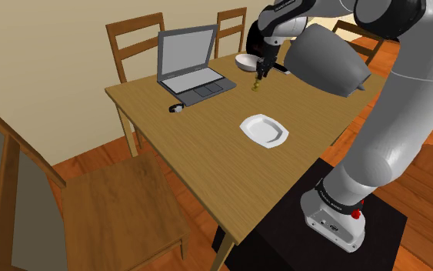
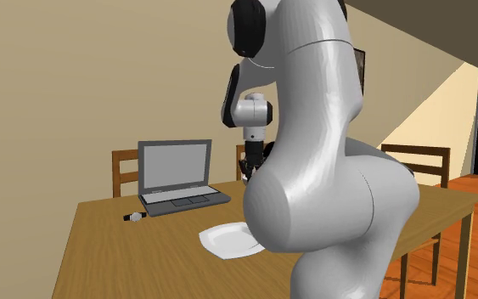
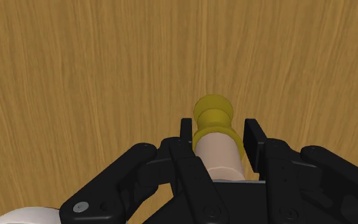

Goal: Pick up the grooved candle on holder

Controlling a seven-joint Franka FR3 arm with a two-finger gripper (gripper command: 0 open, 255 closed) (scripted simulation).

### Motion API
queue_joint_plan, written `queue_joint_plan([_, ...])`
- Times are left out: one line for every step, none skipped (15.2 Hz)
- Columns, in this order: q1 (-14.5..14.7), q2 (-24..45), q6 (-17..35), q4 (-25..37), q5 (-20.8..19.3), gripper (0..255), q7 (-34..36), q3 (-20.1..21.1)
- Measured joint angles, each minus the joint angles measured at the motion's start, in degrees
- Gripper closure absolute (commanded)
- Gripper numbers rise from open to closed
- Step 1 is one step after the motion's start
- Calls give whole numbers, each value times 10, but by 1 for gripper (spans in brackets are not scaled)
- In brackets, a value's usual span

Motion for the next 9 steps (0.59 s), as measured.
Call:
queue_joint_plan([-1, 0, -7, 7, 0, 255, 0, 0])
queue_joint_plan([0, -2, -13, 11, -2, 255, 1, -1])
queue_joint_plan([0, -5, -21, 17, -3, 255, 2, -1])
queue_joint_plan([1, -9, -28, 20, -5, 255, 4, -1])
queue_joint_plan([1, -11, -35, 25, -6, 255, 5, -2])
queue_joint_plan([2, -15, -42, 28, -8, 255, 6, -2])
queue_joint_plan([3, -18, -49, 32, -9, 255, 8, -2])
queue_joint_plan([3, -22, -55, 35, -11, 255, 9, -3])
queue_joint_plan([3, -23, -58, 37, -11, 255, 9, -3])
